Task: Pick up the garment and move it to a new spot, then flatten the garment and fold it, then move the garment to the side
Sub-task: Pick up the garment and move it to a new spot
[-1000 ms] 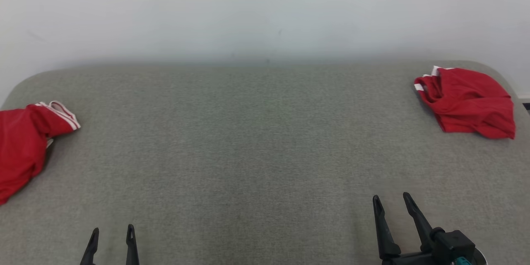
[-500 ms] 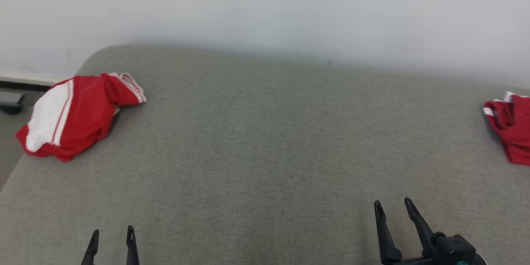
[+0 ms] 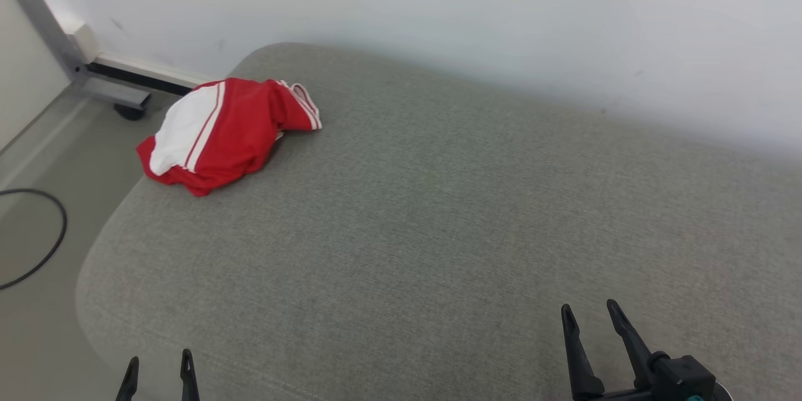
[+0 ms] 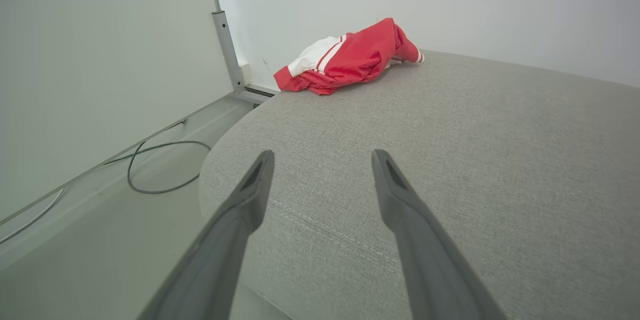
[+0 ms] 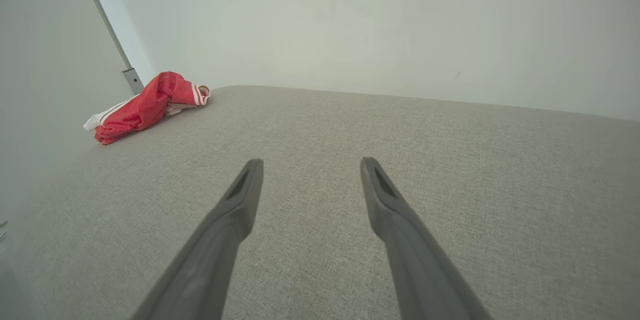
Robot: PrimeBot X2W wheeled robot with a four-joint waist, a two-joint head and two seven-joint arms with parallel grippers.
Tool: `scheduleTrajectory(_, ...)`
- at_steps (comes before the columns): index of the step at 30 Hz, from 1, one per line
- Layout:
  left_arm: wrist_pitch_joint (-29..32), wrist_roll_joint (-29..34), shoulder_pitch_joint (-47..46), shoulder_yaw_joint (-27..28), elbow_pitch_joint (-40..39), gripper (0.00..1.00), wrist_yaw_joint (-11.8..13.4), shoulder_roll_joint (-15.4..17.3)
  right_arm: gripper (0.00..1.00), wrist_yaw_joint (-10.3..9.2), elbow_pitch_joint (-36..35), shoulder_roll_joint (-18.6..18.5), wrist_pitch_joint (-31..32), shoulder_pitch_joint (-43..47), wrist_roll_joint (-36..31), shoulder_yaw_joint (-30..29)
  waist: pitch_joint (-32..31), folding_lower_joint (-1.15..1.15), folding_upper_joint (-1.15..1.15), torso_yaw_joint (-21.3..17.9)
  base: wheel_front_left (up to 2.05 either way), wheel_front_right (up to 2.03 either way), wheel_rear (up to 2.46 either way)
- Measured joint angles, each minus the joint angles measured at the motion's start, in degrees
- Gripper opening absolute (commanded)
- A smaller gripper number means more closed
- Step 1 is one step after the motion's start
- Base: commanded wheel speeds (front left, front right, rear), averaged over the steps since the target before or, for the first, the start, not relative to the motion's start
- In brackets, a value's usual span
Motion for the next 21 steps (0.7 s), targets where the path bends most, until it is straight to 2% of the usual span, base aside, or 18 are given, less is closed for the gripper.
scheduleTrajectory(7, 0.0, 0.0, 0.3, 0.8, 0.0, 1.0, 0.0, 0.0, 1.0, 0.0, 0.1, 0.0, 0.0, -0.1, 0.0, 0.4, -0.1, 0.0, 0.0, 2.4, 0.0, 0.0, 0.0)
scheduleTrajectory(16, 0.0, 0.2, -0.5, 1.4, 0.0, 1.0, -0.3, 0.0, 1.0, 0.0, 0.1, 0.0, 0.0, -0.2, -0.2, 0.8, 0.3, 0.0, 0.0, 1.5, 0.0, 0.0, 0.0)
scheduleTrajectory(21, 0.0, 0.5, -6.0, 2.5, 0.7, 1.0, -0.9, 1.2, 1.0, 0.0, -0.2, 0.0, 0.0, -1.2, -0.8, 1.1, 1.6, 0.0, 0.0, 0.6, 0.0, 0.0, 0.0)
